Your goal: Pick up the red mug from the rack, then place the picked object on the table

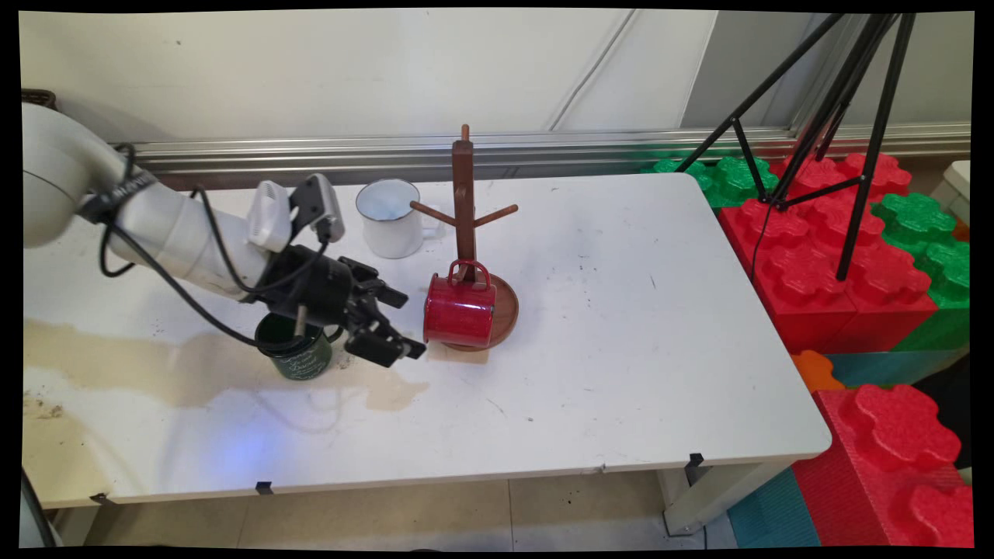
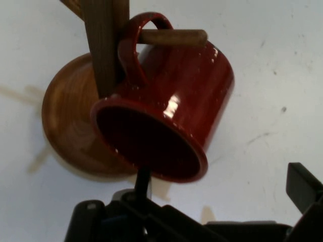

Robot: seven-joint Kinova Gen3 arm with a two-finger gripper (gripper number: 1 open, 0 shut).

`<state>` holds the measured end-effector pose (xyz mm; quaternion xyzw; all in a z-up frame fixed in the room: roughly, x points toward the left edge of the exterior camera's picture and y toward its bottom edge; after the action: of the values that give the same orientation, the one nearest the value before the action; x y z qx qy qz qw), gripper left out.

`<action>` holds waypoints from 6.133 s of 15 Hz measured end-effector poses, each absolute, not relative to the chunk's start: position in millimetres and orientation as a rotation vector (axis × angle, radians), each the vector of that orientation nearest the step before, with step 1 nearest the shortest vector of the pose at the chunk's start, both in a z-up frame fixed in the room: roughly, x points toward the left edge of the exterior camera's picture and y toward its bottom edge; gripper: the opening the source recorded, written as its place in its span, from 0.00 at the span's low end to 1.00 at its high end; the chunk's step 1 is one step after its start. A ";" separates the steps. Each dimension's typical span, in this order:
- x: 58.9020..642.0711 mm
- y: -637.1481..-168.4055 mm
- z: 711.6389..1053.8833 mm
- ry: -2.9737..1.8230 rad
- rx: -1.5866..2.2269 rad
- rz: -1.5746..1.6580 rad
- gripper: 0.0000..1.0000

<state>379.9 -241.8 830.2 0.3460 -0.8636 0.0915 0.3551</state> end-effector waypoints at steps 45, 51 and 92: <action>371.7 -243.6 815.7 -1.994 0.998 0.129 0.00; 370.5 -237.3 829.3 -1.997 0.963 0.122 0.00; 469.6 -268.7 915.4 -2.985 0.217 0.636 0.00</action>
<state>469.6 -268.7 915.4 0.0707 -0.9748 0.2076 0.0410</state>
